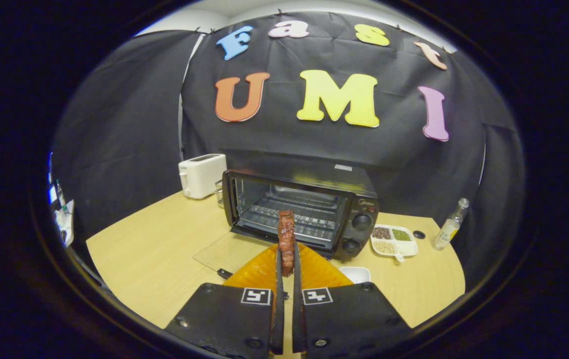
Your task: Open the toaster oven, put the food inside, and close the toaster oven door.
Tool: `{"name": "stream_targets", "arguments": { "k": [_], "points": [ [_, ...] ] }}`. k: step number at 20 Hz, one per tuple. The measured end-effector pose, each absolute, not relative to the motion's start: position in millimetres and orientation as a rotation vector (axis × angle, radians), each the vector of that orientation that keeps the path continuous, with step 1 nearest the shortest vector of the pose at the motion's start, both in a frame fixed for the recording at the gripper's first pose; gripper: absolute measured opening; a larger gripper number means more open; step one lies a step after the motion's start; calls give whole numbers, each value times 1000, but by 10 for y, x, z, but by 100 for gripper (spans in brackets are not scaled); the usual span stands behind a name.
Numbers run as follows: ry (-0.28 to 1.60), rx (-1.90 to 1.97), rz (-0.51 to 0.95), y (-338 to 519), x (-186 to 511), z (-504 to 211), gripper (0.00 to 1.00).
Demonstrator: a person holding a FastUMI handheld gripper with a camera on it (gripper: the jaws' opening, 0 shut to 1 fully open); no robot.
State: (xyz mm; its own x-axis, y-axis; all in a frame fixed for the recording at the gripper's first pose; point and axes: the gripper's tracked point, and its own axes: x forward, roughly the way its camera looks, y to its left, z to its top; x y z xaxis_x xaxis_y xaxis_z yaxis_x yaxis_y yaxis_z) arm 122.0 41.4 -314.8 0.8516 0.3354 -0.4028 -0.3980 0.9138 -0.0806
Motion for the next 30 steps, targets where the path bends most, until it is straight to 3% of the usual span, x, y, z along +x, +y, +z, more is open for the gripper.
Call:
{"name": "stream_targets", "arguments": {
  "k": [17, 30],
  "points": [
    [526, 451, 396, 1233, 2750, -3882, 10],
    [499, 428, 274, 1111, 3182, -4035, 16]
  ]
}}
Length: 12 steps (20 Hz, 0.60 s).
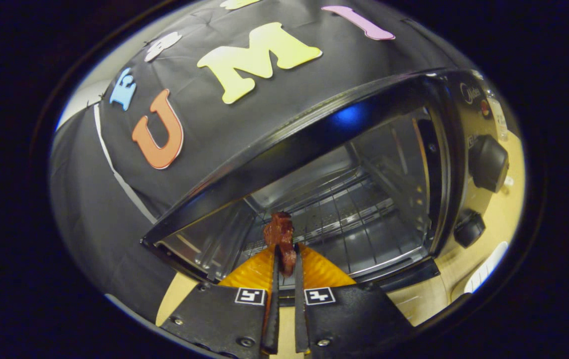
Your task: Open the toaster oven, put the food inside, and close the toaster oven door.
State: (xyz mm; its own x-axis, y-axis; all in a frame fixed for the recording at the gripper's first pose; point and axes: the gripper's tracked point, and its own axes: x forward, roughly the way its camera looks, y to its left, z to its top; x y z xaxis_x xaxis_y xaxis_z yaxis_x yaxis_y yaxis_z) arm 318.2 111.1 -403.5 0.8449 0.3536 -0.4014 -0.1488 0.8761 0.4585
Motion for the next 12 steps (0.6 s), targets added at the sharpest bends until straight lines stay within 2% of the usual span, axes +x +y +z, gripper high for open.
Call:
{"name": "stream_targets", "arguments": {
  "k": [4, 8, 12],
  "points": [
    [491, 392, 221, 1067, 3278, -4124, 20],
    [446, 287, 99, 841, 3311, -4086, 30],
    [363, 134, -2, 611, 3225, -3950, 54]
  ]
}}
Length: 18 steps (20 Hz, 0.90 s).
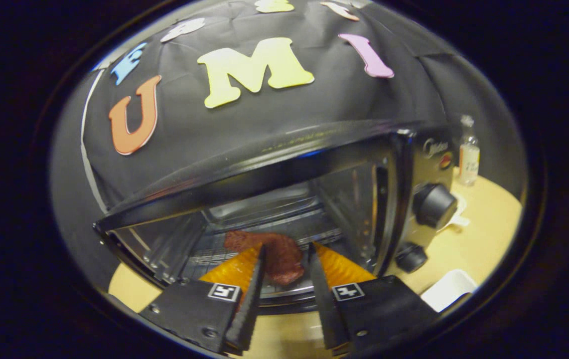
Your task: Open the toaster oven, put the food inside, and close the toaster oven door.
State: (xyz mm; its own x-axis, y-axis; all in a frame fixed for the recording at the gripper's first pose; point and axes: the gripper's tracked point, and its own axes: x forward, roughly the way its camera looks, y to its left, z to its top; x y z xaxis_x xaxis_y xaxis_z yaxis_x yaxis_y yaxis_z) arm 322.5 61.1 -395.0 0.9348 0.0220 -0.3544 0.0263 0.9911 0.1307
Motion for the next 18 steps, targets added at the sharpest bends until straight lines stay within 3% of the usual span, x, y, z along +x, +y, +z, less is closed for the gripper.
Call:
{"name": "stream_targets", "arguments": {
  "k": [4, 8, 11, 18],
  "points": [
    [296, -3, -13, 576, 2920, -3824, 80],
    [276, 0, 39, 710, 2390, -3756, 82],
    [279, 15, 65, 759, 1926, -3754, 99],
    [353, -21, 91, 784, 1204, -4082, 99]
  ]
}}
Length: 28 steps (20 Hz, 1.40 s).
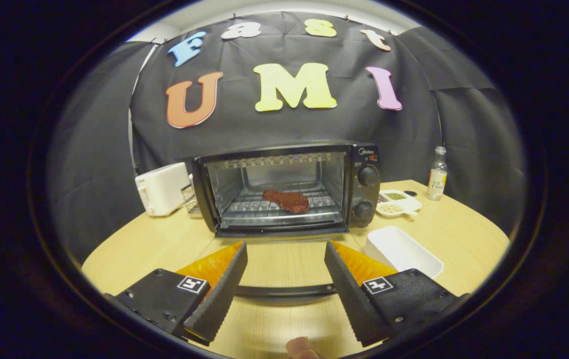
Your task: Open the toaster oven, put the food inside, and close the toaster oven door.
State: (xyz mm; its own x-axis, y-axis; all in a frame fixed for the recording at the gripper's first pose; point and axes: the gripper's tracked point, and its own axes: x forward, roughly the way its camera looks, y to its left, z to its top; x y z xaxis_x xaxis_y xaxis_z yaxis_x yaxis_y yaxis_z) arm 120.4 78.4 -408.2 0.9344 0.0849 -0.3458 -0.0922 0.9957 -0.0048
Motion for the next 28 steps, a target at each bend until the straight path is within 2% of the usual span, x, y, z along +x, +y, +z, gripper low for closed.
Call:
{"name": "stream_targets", "arguments": {
  "k": [11, 23, 28],
  "points": [
    [593, -93, 81, 839, 940, -4788, 99],
    [560, -67, 56, 851, 938, -4712, 99],
    [452, -60, 64, 877, 962, -4548, 98]
  ]
}}
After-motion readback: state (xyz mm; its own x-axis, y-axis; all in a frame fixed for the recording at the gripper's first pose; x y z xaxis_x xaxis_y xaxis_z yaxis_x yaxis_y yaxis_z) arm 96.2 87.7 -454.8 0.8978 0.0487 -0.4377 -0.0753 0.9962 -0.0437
